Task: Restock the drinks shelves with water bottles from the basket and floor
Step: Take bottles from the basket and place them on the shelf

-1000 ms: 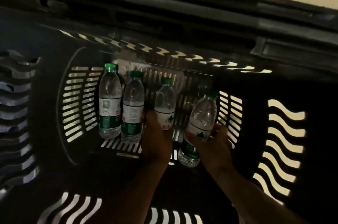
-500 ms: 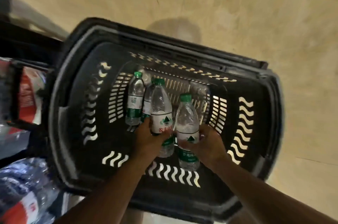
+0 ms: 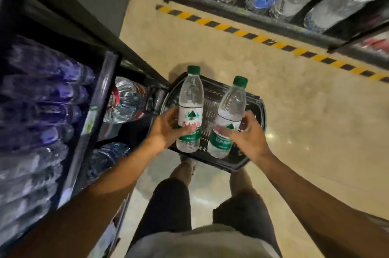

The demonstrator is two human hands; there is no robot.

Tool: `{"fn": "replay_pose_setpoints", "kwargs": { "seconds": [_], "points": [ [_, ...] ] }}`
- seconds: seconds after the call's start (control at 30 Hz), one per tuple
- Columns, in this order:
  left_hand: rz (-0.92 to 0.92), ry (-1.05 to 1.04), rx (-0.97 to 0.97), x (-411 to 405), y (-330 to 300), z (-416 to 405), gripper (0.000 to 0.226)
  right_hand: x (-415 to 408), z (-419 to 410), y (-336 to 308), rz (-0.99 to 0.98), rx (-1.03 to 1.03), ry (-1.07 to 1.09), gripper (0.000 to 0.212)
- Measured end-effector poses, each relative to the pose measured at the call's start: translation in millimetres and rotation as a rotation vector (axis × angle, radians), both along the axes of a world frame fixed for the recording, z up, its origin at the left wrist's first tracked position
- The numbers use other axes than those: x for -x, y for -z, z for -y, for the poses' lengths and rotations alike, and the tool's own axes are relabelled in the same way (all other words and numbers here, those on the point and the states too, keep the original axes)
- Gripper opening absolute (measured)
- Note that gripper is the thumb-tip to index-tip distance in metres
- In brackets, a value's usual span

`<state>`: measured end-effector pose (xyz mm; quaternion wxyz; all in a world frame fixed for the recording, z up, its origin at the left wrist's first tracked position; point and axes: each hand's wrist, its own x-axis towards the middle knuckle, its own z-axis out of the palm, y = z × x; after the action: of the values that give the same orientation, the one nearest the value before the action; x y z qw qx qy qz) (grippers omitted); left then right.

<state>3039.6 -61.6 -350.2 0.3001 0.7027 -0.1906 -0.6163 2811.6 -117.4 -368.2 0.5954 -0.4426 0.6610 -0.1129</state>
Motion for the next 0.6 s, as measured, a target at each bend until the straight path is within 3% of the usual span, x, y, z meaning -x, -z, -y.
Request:
{"fn": "replay_pose_setpoints", "kwargs": {
  "seconds": [0.2, 0.5, 0.6],
  "points": [
    [-0.053, -0.053, 0.161, -10.5, -124.7, -17.6, 0.052, -13.5, -13.4, -129.7, 0.076, 0.049, 0.042, 0.061],
    [-0.087, -0.169, 0.314, -2.8, -194.7, -42.8, 0.048, 11.1, -27.2, -208.4, 0.343, 0.203, 0.001, 0.037],
    [-0.075, -0.242, 0.375, 9.4, -209.4, -52.8, 0.056, 19.9, -15.1, -224.8, 0.399, 0.251, -0.088, 0.035]
  ]
}}
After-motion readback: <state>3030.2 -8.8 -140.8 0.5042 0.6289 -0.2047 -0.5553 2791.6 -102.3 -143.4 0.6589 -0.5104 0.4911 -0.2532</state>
